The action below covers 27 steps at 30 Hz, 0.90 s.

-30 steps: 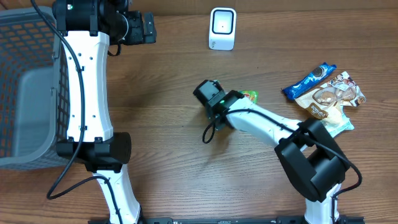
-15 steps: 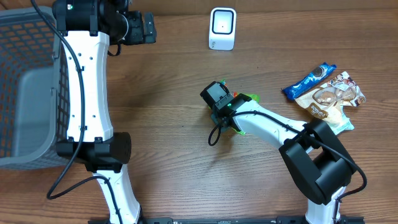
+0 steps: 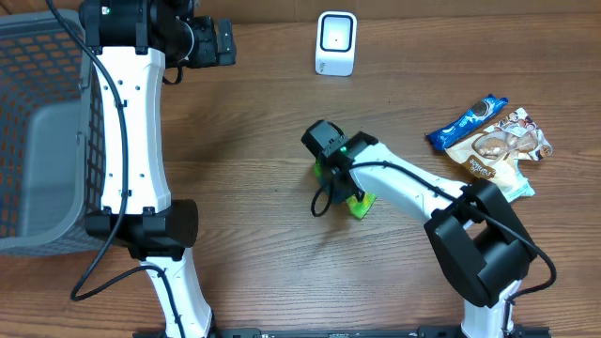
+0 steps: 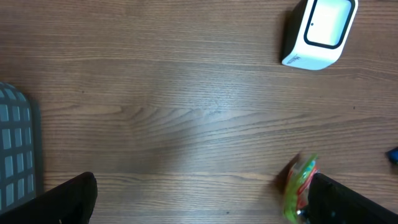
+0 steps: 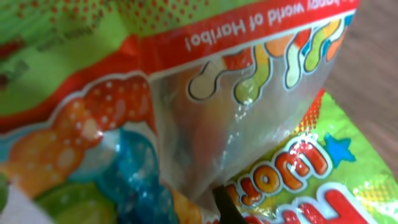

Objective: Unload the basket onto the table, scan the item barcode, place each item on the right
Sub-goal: 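Lift the Haribo bag up toward the scanner with the right gripper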

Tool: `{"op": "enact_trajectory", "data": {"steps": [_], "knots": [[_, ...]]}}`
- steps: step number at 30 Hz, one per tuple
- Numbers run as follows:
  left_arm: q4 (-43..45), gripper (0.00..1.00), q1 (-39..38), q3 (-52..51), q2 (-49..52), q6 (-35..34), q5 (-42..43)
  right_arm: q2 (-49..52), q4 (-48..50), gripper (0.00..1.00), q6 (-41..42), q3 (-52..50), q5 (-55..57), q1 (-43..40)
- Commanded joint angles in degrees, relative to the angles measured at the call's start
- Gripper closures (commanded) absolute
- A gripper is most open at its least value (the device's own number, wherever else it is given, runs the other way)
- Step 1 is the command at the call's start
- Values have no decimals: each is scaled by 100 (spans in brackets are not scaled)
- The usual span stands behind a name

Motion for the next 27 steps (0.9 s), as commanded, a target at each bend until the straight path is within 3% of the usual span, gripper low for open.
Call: {"op": "enact_trajectory", "data": {"steps": [1,5,8,16,18,27], "knots": [[7,0,22,31,55,-15,-20,61,-389,96,61,857,-1419,-13],[7,0,20,33,55,-15,-20,61,-608,96,66,1596,-3705,-197],[7,0,20,31,57,-15,-20,63,-129,96,68,1644,-5995,-466],[7,0,22,33,55,-15,-20,205,813,96,90,1082,-9429,-1123],[7,0,20,31,55,-15,-20,337,807,96,179,1003,-9855,-1274],[7,0,20,31,57,-15,-20,957,457,96,236,994,-9877,-1403]]}}
